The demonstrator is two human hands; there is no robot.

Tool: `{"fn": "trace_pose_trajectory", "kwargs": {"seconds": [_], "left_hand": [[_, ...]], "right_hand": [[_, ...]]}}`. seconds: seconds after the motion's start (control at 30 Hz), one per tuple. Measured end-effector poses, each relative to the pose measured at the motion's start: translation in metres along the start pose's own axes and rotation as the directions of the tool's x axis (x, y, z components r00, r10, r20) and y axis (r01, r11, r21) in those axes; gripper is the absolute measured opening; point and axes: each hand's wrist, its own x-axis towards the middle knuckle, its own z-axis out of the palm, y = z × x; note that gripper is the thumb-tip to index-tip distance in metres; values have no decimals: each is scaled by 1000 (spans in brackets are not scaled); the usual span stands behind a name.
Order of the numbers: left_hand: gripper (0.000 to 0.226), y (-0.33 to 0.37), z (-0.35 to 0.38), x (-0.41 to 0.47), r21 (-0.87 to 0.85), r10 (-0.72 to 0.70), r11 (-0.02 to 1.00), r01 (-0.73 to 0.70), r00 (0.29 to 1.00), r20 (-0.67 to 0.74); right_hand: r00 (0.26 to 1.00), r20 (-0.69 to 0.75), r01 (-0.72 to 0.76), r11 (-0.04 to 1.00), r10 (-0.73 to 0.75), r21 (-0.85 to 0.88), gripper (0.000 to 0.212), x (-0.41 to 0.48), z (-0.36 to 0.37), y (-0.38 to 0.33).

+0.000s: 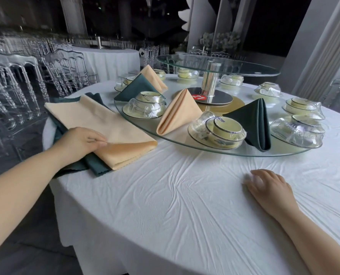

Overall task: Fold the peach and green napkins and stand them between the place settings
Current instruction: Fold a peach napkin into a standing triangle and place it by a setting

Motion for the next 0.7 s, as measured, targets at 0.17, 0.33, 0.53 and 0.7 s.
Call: {"fn": "trace_pose_trajectory", "kwargs": {"seconds": [0.17,0.33,0.53,0.7], "left_hand": [[21,60,-9,-10,41,283,958,-284,959,12],[23,105,-6,-19,-95,429,893,-439,897,-110],[6,145,-16,-31,-310,528,764,-567,824,-207],[16,162,-35,-30,-440,442,715,-542,839,-316]], "right_hand": [[968,-173,216,957,-183,196,42,-2,-8,-35],[858,-232,514,769,-459,381,73,-10,-8,-131],[933,-58,265,570,-355,777,46,-12,9,-213],[980,19,118,657,-198,744,30,-2,9,-196]]}}
